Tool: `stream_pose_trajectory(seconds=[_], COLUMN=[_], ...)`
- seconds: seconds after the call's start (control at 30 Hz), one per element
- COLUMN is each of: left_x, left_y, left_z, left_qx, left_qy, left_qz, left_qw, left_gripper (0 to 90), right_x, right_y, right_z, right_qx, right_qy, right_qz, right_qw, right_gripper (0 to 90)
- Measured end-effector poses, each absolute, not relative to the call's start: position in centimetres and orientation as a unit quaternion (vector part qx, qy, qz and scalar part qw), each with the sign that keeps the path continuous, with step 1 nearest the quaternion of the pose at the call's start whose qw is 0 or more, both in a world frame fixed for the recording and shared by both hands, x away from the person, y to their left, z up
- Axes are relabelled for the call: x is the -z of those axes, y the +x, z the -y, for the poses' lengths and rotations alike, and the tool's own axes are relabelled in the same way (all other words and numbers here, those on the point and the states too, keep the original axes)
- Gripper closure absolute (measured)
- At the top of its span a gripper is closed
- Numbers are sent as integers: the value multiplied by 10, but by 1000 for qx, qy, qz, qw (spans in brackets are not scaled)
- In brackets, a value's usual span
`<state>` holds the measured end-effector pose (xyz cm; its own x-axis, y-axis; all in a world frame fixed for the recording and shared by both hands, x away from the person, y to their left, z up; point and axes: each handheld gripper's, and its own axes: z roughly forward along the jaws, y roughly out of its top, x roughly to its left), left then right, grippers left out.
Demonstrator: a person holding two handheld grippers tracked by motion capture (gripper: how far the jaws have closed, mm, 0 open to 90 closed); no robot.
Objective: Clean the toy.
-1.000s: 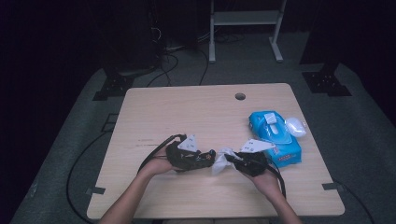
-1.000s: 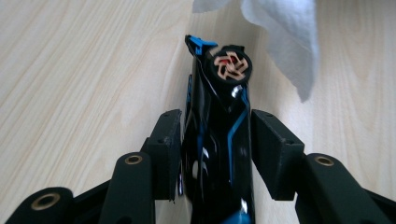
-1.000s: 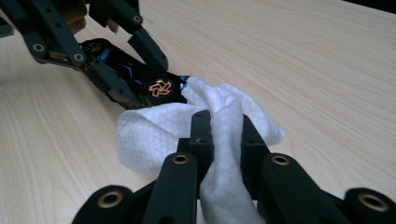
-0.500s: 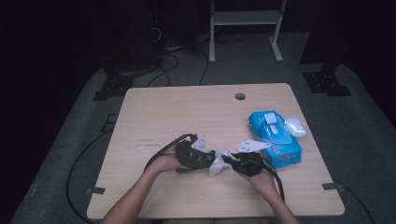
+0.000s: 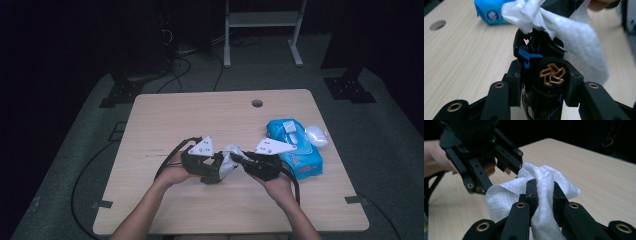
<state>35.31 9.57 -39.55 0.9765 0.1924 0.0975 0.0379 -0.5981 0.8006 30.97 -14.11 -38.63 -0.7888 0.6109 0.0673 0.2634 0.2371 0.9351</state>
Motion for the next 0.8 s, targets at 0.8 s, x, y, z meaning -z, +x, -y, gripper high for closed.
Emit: stream_pose_trajectory(seconds=[0.8], left_x=[404], left_y=[347], left_z=[-107], left_qx=[-71], left_qy=[869], left_qz=[-73], left_qw=[484], left_gripper=[585], right_x=[404], right_y=[311], right_z=[157], right_qx=[-533], right_qy=[315], right_qz=[-771], right_qw=[151], right_gripper=[799])
